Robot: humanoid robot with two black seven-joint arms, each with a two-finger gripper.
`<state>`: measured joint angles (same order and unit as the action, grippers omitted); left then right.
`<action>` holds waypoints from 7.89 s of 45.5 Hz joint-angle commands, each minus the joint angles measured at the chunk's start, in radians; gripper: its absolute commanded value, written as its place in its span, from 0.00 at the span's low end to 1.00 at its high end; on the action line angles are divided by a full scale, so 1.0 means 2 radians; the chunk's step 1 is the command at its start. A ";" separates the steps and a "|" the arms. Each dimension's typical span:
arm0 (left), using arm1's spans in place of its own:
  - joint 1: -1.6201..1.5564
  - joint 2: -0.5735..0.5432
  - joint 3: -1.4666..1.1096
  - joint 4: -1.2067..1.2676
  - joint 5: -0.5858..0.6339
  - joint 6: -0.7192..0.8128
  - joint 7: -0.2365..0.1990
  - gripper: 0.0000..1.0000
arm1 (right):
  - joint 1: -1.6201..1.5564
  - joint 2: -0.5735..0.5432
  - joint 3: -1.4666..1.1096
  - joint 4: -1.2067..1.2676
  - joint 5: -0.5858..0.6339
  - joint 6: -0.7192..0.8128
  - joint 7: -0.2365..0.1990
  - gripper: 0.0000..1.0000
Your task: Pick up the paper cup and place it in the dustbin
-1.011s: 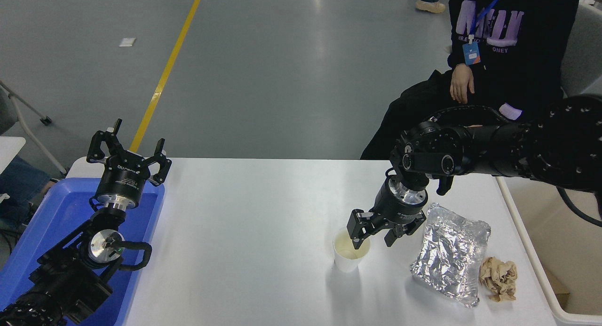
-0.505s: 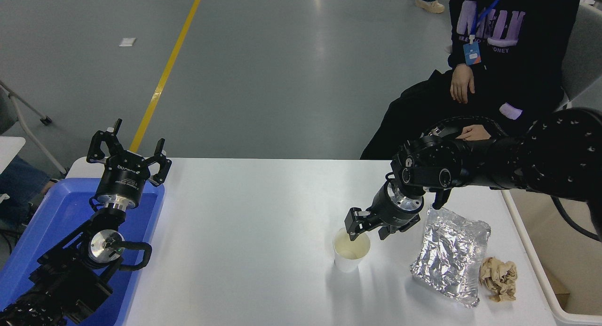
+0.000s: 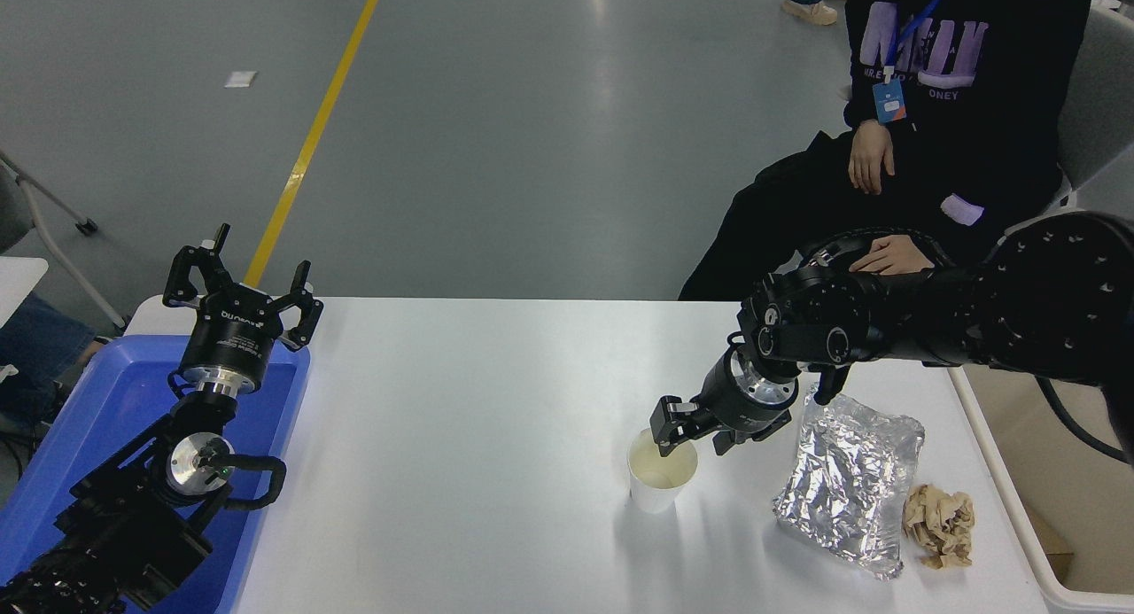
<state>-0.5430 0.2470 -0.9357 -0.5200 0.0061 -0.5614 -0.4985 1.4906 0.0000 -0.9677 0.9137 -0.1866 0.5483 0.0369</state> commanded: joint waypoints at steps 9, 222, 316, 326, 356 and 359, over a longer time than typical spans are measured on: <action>0.000 0.000 0.000 0.000 0.000 0.000 0.000 0.98 | -0.011 0.000 0.000 0.001 0.001 -0.021 0.000 0.67; 0.001 0.001 -0.001 0.001 -0.001 0.001 -0.002 0.98 | -0.371 -0.288 0.105 -0.333 0.070 -0.260 -0.002 0.00; 0.000 0.001 0.000 0.001 0.000 0.001 -0.001 0.98 | 0.097 -0.364 -0.173 0.064 0.066 -0.069 -0.091 1.00; 0.000 0.001 0.000 0.001 0.000 0.001 -0.001 0.98 | 0.187 -0.326 -0.205 0.088 0.063 0.049 -0.101 1.00; 0.001 0.001 -0.001 0.001 -0.001 0.001 -0.002 0.98 | 0.407 -0.206 -0.193 0.269 0.119 0.073 -0.158 1.00; 0.001 0.001 -0.001 0.001 -0.001 0.001 -0.002 0.98 | 0.412 -0.196 -0.181 0.268 0.118 0.073 -0.158 1.00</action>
<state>-0.5415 0.2485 -0.9371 -0.5185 0.0048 -0.5599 -0.5003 2.2033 -0.4657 -1.3722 1.3921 0.0002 0.6790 -0.2630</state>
